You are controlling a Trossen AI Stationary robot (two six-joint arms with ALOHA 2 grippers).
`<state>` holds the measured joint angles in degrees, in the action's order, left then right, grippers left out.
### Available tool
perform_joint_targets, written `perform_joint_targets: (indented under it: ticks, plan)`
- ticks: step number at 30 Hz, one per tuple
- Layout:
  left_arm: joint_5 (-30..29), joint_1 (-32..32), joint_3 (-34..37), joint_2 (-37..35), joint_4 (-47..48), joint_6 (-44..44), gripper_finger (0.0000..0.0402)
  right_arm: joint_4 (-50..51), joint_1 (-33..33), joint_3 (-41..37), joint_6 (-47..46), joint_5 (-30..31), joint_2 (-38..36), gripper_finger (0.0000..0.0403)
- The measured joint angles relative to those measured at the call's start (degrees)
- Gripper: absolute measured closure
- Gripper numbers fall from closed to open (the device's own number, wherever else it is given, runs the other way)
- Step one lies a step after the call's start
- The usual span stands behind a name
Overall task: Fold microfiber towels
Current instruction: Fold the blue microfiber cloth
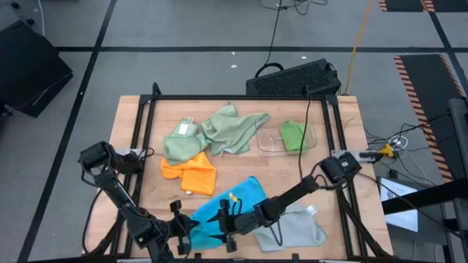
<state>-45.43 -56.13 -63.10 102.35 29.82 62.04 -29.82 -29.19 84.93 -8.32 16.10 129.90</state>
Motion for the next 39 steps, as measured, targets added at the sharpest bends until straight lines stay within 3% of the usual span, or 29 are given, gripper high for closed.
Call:
perform_joint_targets:
  ticks: [4,9,15,21,25,28,36,39]
  plan:
    - [-1.0,0.0,0.0,0.0,0.0,0.6,0.0398,0.1,0.2,1.7,-1.8,0.1,2.6,0.0164]
    - [-2.7,0.3,0.0,0.0,-0.3,1.4,0.0399,-1.6,0.9,2.0,-3.0,0.1,3.8,0.0198]
    - [-2.8,1.0,0.0,0.0,-1.3,1.0,0.04,-3.4,1.3,2.0,-3.0,0.5,4.5,0.0271]
    - [-2.6,1.1,0.0,0.0,-3.7,-2.0,0.0396,-3.8,2.3,2.0,-2.7,1.6,4.5,0.0381]
    - [-0.9,1.1,0.0,0.0,-4.5,-2.9,0.0395,-3.8,3.2,2.0,-2.3,0.3,4.5,0.0392]
    - [0.0,1.1,0.0,0.0,-4.4,-2.0,0.0366,-3.7,3.4,2.0,-2.5,0.2,4.5,0.0394]
    - [-2.0,1.9,0.0,0.3,-4.0,-5.5,0.0229,-3.4,3.4,2.0,-1.7,0.1,4.5,0.04]
    - [0.1,2.4,0.0,0.3,-3.9,-6.2,0.0216,-3.4,3.4,2.0,-1.7,-0.1,4.5,0.0401]
